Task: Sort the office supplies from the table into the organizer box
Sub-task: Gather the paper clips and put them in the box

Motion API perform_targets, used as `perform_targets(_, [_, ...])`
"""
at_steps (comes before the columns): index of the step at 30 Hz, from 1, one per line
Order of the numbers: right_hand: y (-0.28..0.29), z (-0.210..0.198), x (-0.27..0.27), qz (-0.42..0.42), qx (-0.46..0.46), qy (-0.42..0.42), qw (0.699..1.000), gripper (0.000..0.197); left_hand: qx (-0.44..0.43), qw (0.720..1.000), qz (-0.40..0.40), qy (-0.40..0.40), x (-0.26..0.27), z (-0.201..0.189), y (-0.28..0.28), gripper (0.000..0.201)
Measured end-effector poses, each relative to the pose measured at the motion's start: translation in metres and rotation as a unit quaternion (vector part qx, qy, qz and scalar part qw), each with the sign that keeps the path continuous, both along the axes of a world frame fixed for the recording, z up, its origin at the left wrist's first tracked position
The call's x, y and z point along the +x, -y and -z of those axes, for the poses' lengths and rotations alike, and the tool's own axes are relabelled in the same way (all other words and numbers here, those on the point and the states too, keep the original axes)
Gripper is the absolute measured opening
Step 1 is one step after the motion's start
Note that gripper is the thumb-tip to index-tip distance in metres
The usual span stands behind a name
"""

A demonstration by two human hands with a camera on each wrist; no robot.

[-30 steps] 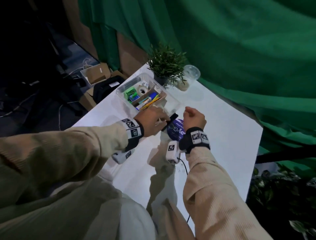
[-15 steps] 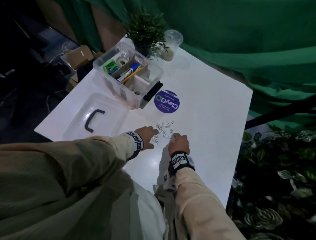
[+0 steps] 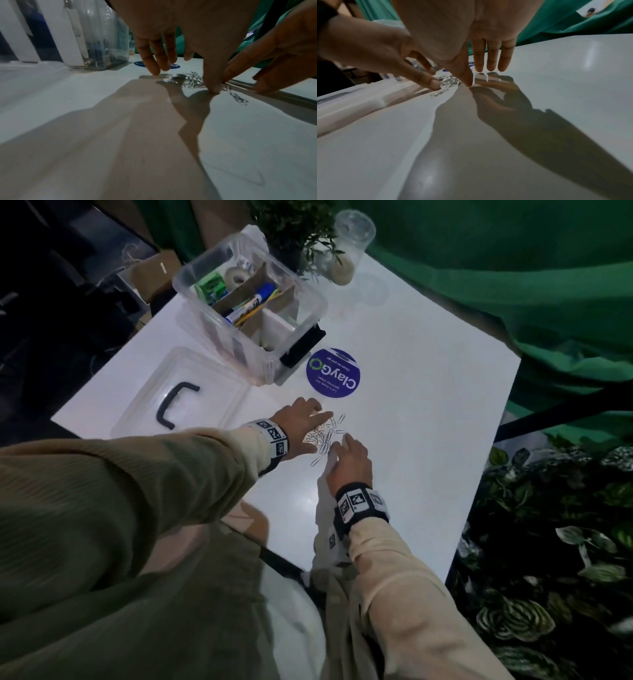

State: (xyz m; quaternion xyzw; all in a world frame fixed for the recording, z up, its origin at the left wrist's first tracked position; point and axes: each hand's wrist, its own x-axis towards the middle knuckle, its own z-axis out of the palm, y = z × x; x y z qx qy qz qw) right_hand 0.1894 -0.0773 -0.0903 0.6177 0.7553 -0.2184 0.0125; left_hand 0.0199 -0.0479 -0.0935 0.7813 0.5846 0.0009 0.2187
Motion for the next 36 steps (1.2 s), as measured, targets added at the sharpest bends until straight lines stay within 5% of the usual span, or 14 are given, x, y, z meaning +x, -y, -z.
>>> perform_targets(4, [-0.005, 0.005, 0.004, 0.0, 0.019, -0.023, 1.0, 0.036, -0.006, 0.997, 0.047, -0.066, 0.006, 0.0, -0.01, 0.048])
perform_targets(17, [-0.036, 0.004, 0.008, 0.071, 0.009, -0.111, 0.991, 0.053, -0.04, 0.998, -0.047, -0.016, 0.021, 0.001, -0.008, 0.025])
perform_targets(21, [-0.034, 0.007, 0.006, 0.208, 0.024, -0.218, 0.953, 0.032, -0.075, 0.991, -0.104, 0.033, 0.016, -0.007, -0.013, 0.021])
perform_targets(24, [-0.032, 0.01, 0.004, 0.383, -0.065, -0.353, 0.851, 0.018, -0.089, 0.977, -0.173, 0.092, 0.013, -0.017, -0.015, 0.017])
perform_targets(28, [-0.029, 0.007, -0.002, 0.485, -0.26, -0.62, 0.559, 0.038, -0.07, 0.965, -0.167, 0.19, 0.028, -0.035, -0.014, 0.015])
perform_targets(30, [-0.026, 0.001, -0.003, 0.517, -0.283, -0.633, 0.501, 0.048, -0.069, 0.97, -0.115, 0.203, 0.038, -0.041, -0.013, 0.017])
perform_targets(34, [-0.022, -0.012, 0.001, 0.542, -0.299, -0.682, 0.389, 0.037, -0.068, 0.984, 0.001, 0.165, 0.043, -0.047, -0.015, 0.024])
perform_targets(36, [-0.023, -0.013, 0.003, 0.546, -0.308, -0.693, 0.356, 0.037, -0.066, 0.988, 0.039, 0.133, 0.043, -0.046, -0.015, 0.028])
